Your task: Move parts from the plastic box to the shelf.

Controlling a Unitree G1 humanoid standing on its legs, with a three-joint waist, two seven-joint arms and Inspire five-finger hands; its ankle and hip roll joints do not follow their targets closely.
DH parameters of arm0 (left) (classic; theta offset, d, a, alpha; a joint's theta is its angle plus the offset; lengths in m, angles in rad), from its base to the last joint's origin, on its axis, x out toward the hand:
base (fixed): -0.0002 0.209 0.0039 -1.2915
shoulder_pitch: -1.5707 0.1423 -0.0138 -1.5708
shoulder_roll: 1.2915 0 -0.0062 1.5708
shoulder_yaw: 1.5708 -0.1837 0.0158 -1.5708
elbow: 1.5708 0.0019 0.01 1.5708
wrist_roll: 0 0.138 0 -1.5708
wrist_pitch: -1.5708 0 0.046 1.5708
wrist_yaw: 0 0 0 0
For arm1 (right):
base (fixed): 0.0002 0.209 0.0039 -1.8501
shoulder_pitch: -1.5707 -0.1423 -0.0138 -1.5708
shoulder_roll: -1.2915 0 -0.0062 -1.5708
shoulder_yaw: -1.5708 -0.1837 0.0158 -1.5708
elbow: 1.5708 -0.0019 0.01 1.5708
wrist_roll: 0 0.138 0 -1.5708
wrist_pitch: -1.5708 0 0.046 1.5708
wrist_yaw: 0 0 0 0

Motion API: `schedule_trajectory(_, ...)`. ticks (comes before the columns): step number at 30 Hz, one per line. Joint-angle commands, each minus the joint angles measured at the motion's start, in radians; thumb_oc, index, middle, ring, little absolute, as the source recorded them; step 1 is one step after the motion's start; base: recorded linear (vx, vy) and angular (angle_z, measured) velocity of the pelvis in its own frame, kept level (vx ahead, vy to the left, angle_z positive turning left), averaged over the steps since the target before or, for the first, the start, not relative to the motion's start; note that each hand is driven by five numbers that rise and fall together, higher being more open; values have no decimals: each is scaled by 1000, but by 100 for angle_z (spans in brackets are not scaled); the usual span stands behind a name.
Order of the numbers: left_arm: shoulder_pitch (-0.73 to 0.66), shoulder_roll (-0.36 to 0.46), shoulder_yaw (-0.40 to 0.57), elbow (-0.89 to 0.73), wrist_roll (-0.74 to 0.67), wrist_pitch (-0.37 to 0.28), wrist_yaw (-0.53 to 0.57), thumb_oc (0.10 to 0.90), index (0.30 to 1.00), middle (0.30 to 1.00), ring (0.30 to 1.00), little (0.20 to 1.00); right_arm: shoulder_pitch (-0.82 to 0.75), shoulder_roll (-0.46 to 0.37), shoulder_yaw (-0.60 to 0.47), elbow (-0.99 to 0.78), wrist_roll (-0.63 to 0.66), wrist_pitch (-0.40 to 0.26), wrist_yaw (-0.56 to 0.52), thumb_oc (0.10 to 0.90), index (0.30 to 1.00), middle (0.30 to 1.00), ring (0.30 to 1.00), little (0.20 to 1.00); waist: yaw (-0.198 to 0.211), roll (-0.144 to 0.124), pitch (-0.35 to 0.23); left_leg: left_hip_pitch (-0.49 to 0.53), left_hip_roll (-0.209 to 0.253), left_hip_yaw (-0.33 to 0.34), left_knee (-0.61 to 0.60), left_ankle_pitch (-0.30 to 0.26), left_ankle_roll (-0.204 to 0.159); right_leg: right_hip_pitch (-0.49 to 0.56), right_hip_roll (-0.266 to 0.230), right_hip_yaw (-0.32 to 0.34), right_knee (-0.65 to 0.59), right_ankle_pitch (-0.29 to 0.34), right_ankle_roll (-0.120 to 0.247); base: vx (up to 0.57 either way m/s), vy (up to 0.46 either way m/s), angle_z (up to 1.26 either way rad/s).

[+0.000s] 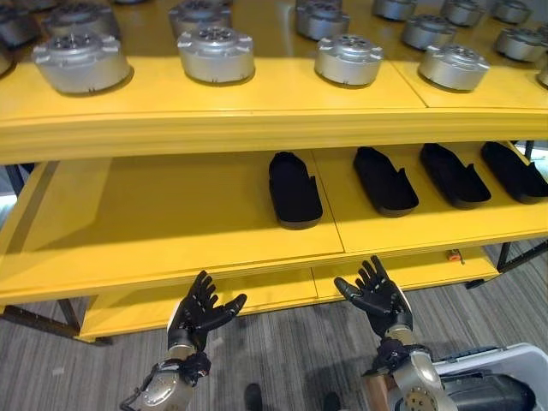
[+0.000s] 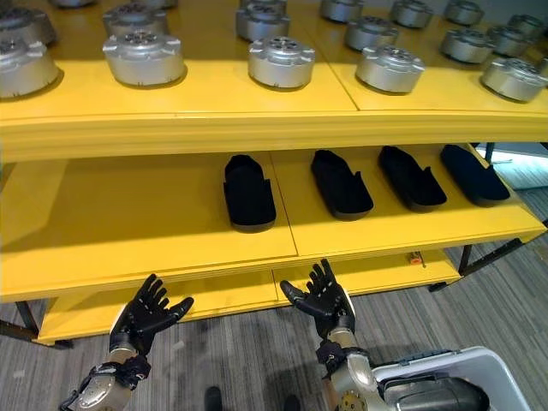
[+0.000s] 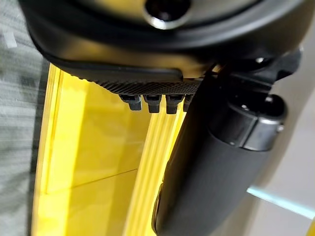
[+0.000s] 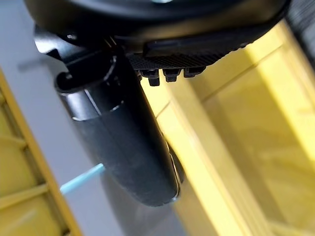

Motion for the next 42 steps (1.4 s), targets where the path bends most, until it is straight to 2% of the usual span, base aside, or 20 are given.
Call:
schedule_trajectory(1, -48, 38, 19, -66, 47, -116, -13, 900, 1000, 1000, 1000, 1000, -21, 8, -36, -53, -32, -117, -5, 900, 1000, 1000, 1000, 1000, -27, -16, -26, -18, -15, -42, 66, -140, 23, -29, -167, 63, -14, 335, 140, -50, 189, -12)
schedule_trajectory(5, -65, 53, -6, -60, 70, -121, -23, 900, 1000, 1000, 1000, 1000, -9, 0, -63, -77, -59, -130, -24, 900, 1000, 1000, 1000, 1000, -51, -13, 2, -24, -16, -3, 67, -148, 29, -78, -174, 67, -28, 409, 149, -68, 140, -27)
schedule_trajectory(6, -69, 56, -12, -64, 62, -120, -20, 900, 1000, 1000, 1000, 1000, -22, 0, -55, -76, -55, -134, -27, 900, 1000, 1000, 1000, 1000, -50, -6, 20, -25, -1, 15, 74, -154, 30, -96, -161, 37, -19, 388, 147, -154, 202, -53)
schedule_trajectory(7, -78, 55, -9, -66, 56, -121, -9, 900, 1000, 1000, 1000, 1000, -43, 3, -40, -78, -50, -142, -36, 900, 1000, 1000, 1000, 1000, -19, 4, 39, -33, 18, 60, 101, -163, 33, -106, -176, -96, 17, 326, 146, -105, 268, -82)
schedule_trajectory(8, -81, 48, -6, -61, 53, -118, -5, 900, 1000, 1000, 1000, 1000, -52, 1, -30, -85, -52, -145, -38, 900, 1000, 1000, 1000, 1000, -1, 22, 45, -21, 39, 73, 115, -193, 31, -87, -179, -168, 61, 259, 146, -77, 302, -148)
schedule_trajectory(10, -80, 33, 1, -52, 31, -117, 0, 900, 1000, 1000, 1000, 1000, -59, 1, -10, -101, -42, -147, -34, 900, 1000, 1000, 1000, 1000, 15, 28, 50, -2, 59, 137, 123, -201, 44, -76, -190, -247, 159, 168, 126, -21, 202, -134)
schedule_trajectory(13, -63, 21, 17, -68, -4, -113, 2, 900, 1000, 1000, 1000, 1000, -59, -8, 4, -110, -54, -140, -34, 900, 1000, 1000, 1000, 1000, 25, 22, 48, 20, 70, 195, 130, -210, 48, -81, -175, -232, 217, 118, 112, -31, 40, -113)
schedule_trajectory(16, -40, 3, 35, -64, -16, -108, -4, 900, 1000, 1000, 1000, 1000, -48, -5, 10, -112, -42, -136, -31, 900, 1000, 1000, 1000, 1000, 28, -3, 39, 25, 73, 233, 158, -222, 35, -28, -158, -224, 91, 106, 110, 1, -120, -64)
schedule_trajectory(18, -22, -4, 39, -63, -21, -109, -5, 900, 1000, 1000, 1000, 1000, -47, -9, 17, -105, -41, -131, -32, 900, 1000, 1000, 1000, 1000, 22, -8, 24, 34, 83, 252, 155, -217, 25, -4, -125, -196, 33, 114, 113, 59, -178, -53)
schedule_trajectory(23, 6, -25, 46, -63, -47, -110, -11, 900, 1000, 1000, 1000, 1000, -25, -17, 2, -127, -37, -139, -37, 900, 1000, 1000, 1000, 1000, -1, 2, -2, 45, 138, 282, 138, -184, -16, 13, -80, -176, -47, 91, 99, 73, -171, -41)
schedule_trajectory(29, 19, -45, 46, -64, -57, -109, -19, 900, 1000, 1000, 1000, 1000, -13, -43, -15, -138, -59, -144, -40, 900, 1000, 1000, 1000, 1000, -20, 24, -4, 46, 177, 289, 134, -157, -50, 6, -47, -172, -46, 51, 76, 49, -122, -15)
schedule_trajectory(30, 25, -49, 41, -66, -57, -106, -25, 900, 1000, 1000, 1000, 1000, -6, -53, -24, -145, -66, -146, -39, 900, 1000, 1000, 1000, 1000, -27, 37, -1, 51, 191, 295, 126, -143, -62, 5, -36, -176, -43, 36, 69, 41, -118, -3)
schedule_trajectory(34, 23, -51, 29, -66, -55, -105, -27, 900, 1000, 1000, 1000, 1000, -3, -66, -34, -155, -78, -156, -46, 900, 1000, 1000, 1000, 1000, -36, 54, 7, 46, 215, 298, 119, -118, -84, -2, -17, -175, -36, 16, 56, 16, -126, -4)
schedule_trajectory(35, 20, -50, 23, -68, -56, -106, -29, 900, 1000, 1000, 1000, 1000, 2, -70, -43, -158, -82, -162, -52, 900, 1000, 1000, 1000, 1000, -44, 66, 13, 46, 234, 298, 118, -103, -97, -8, 2, -168, -27, -4, 43, 15, -150, 0)
schedule_trajectory(38, 12, -50, 17, -70, -56, -108, -27, 900, 1000, 1000, 1000, 1000, 9, -79, -56, -176, -87, -174, -58, 900, 1000, 1000, 1000, 1000, -57, 80, 26, 39, 268, 299, 146, -96, -115, -19, 32, -152, -8, -32, 20, 15, -190, -1)
schedule_trajectory(41, 0, -50, 13, -77, -56, -112, -24, 900, 1000, 1000, 1000, 1000, 7, -96, -62, -199, -117, -191, -74, 900, 1000, 1000, 1000, 1000, -67, 83, 53, 13, 324, 287, 263, -90, -126, -21, 76, -121, 23, -72, -20, 8, -207, -6)
schedule_trajectory(42, -1, -51, 13, -77, -56, -112, -24, 900, 1000, 1000, 1000, 1000, 7, -96, -62, -199, -117, -191, -74, 900, 1000, 1000, 1000, 1000, -66, 85, 54, 11, 328, 286, 269, -92, -129, -21, 79, -121, 24, -74, -22, 56, -255, -15)
